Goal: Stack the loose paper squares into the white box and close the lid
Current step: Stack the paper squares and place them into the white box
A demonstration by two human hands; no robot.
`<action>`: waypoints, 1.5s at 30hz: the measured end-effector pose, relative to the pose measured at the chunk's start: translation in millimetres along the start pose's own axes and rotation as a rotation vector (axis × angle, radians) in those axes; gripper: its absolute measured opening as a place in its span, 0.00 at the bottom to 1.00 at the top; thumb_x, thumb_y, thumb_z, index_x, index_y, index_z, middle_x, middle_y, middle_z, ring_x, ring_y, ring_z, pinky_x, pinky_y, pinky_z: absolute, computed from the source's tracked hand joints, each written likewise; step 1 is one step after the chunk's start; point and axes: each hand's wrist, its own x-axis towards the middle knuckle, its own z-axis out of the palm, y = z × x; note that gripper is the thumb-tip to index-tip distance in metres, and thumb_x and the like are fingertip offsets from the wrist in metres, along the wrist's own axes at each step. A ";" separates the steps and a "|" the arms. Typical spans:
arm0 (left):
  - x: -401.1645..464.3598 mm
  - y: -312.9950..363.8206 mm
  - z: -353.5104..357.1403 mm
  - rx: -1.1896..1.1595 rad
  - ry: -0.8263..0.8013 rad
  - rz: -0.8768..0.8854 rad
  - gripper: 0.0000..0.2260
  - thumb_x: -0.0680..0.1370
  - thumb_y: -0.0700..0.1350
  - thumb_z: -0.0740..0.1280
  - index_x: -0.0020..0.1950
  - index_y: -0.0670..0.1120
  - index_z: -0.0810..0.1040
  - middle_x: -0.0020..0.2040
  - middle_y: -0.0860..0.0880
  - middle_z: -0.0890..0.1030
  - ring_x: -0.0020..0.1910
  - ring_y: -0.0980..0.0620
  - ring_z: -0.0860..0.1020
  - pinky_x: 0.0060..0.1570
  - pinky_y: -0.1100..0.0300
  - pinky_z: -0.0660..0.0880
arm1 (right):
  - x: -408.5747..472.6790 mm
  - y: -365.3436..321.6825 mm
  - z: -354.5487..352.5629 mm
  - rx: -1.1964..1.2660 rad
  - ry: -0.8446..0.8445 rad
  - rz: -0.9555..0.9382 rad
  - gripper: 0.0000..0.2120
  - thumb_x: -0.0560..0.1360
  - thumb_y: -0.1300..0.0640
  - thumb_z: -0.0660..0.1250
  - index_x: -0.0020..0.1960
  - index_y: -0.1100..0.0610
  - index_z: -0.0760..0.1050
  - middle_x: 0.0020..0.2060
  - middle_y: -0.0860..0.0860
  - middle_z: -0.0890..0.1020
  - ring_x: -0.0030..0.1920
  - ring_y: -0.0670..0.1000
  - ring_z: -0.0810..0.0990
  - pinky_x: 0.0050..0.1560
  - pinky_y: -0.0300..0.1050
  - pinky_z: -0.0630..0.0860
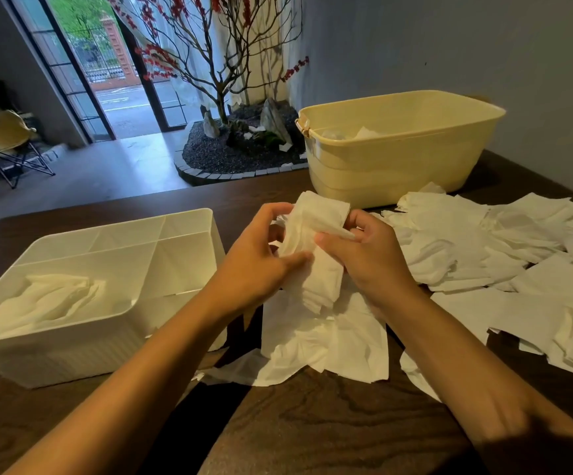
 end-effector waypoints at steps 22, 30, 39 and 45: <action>-107.5 7.4 -104.4 0.390 -0.114 0.157 0.21 0.77 0.41 0.73 0.63 0.59 0.70 0.60 0.56 0.79 0.60 0.57 0.78 0.61 0.49 0.78 | -61.5 -28.2 59.4 -0.483 -0.561 -0.212 0.11 0.70 0.62 0.75 0.51 0.59 0.79 0.44 0.54 0.82 0.46 0.52 0.80 0.48 0.51 0.76; -176.1 -40.6 -105.6 0.205 0.219 0.101 0.17 0.77 0.42 0.73 0.62 0.53 0.73 0.53 0.60 0.81 0.54 0.61 0.80 0.52 0.66 0.76 | -113.4 3.1 106.3 -0.340 -0.427 -0.106 0.10 0.72 0.58 0.73 0.52 0.48 0.79 0.44 0.43 0.83 0.45 0.39 0.80 0.46 0.36 0.77; -182.5 -50.8 -90.8 -0.437 0.342 -0.216 0.14 0.75 0.37 0.71 0.55 0.52 0.75 0.47 0.46 0.83 0.45 0.47 0.82 0.43 0.49 0.79 | -138.9 8.8 131.0 -0.262 -0.291 -0.040 0.23 0.73 0.64 0.68 0.61 0.43 0.69 0.52 0.41 0.75 0.52 0.50 0.78 0.47 0.45 0.77; -173.2 -48.9 -78.3 -0.541 0.397 -0.294 0.19 0.64 0.40 0.67 0.53 0.54 0.75 0.48 0.40 0.82 0.47 0.41 0.81 0.48 0.41 0.77 | -150.4 5.0 145.2 -0.110 -0.211 -0.054 0.28 0.71 0.74 0.62 0.62 0.47 0.69 0.50 0.43 0.76 0.46 0.36 0.77 0.41 0.29 0.74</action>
